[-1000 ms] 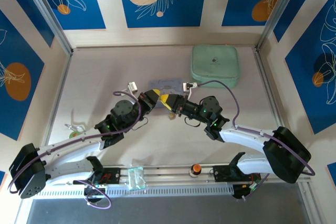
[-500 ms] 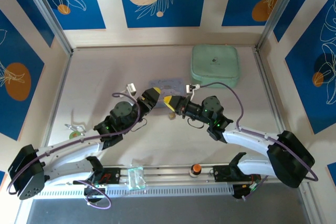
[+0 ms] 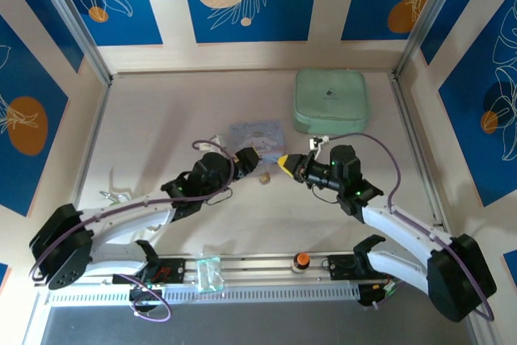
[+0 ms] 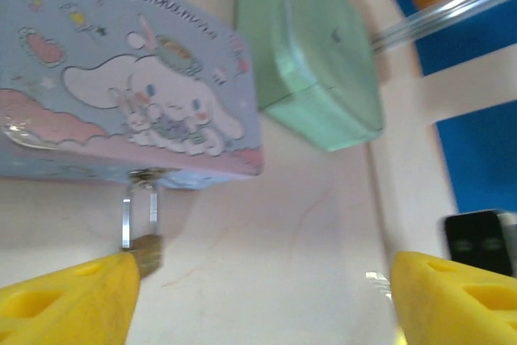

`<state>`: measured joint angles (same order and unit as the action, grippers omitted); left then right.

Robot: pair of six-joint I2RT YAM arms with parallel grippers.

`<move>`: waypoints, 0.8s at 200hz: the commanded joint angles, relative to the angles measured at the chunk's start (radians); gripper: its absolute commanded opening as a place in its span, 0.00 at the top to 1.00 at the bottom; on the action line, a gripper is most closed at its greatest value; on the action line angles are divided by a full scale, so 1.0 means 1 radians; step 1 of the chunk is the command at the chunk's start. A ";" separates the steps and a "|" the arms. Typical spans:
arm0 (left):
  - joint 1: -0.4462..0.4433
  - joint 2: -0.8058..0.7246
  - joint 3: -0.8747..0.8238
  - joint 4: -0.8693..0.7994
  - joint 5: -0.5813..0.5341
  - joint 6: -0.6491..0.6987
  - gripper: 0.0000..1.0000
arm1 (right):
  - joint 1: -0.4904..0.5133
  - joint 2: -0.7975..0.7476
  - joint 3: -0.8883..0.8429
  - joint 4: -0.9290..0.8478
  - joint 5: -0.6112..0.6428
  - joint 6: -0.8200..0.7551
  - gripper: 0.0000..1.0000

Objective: Unlock a padlock with a key

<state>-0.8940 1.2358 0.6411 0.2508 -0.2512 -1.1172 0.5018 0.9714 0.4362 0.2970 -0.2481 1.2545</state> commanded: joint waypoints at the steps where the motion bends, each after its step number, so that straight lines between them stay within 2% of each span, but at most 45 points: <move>1: 0.001 0.076 0.050 -0.086 -0.001 0.114 0.10 | -0.022 -0.058 0.042 -0.216 -0.012 -0.118 1.00; 15: -0.003 0.153 0.073 -0.079 0.021 0.132 0.01 | -0.039 -0.067 0.031 -0.233 -0.011 -0.124 1.00; 36: -0.024 0.229 0.067 0.009 0.011 0.134 0.06 | -0.056 -0.053 0.002 -0.207 -0.029 -0.109 1.00; 52: -0.057 0.287 0.174 -0.162 -0.096 0.217 0.09 | -0.056 -0.039 -0.008 -0.198 -0.034 -0.103 1.00; 60: -0.059 0.325 0.233 -0.269 -0.121 0.213 0.11 | -0.055 -0.035 -0.010 -0.199 -0.037 -0.104 1.00; 69: -0.056 0.359 0.263 -0.311 -0.136 0.194 0.16 | -0.057 -0.033 -0.011 -0.202 -0.037 -0.108 1.00; 91: -0.054 0.412 0.247 -0.209 -0.094 0.172 0.18 | -0.059 -0.033 -0.001 -0.227 -0.037 -0.124 1.00; 160: -0.018 0.547 0.263 -0.088 -0.016 0.139 0.22 | -0.060 -0.025 -0.013 -0.214 -0.045 -0.118 1.00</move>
<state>-0.9367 1.7542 0.8913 0.0906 -0.3023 -0.9630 0.4446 0.9401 0.4419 0.0849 -0.2672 1.1481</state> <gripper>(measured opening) 0.798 0.041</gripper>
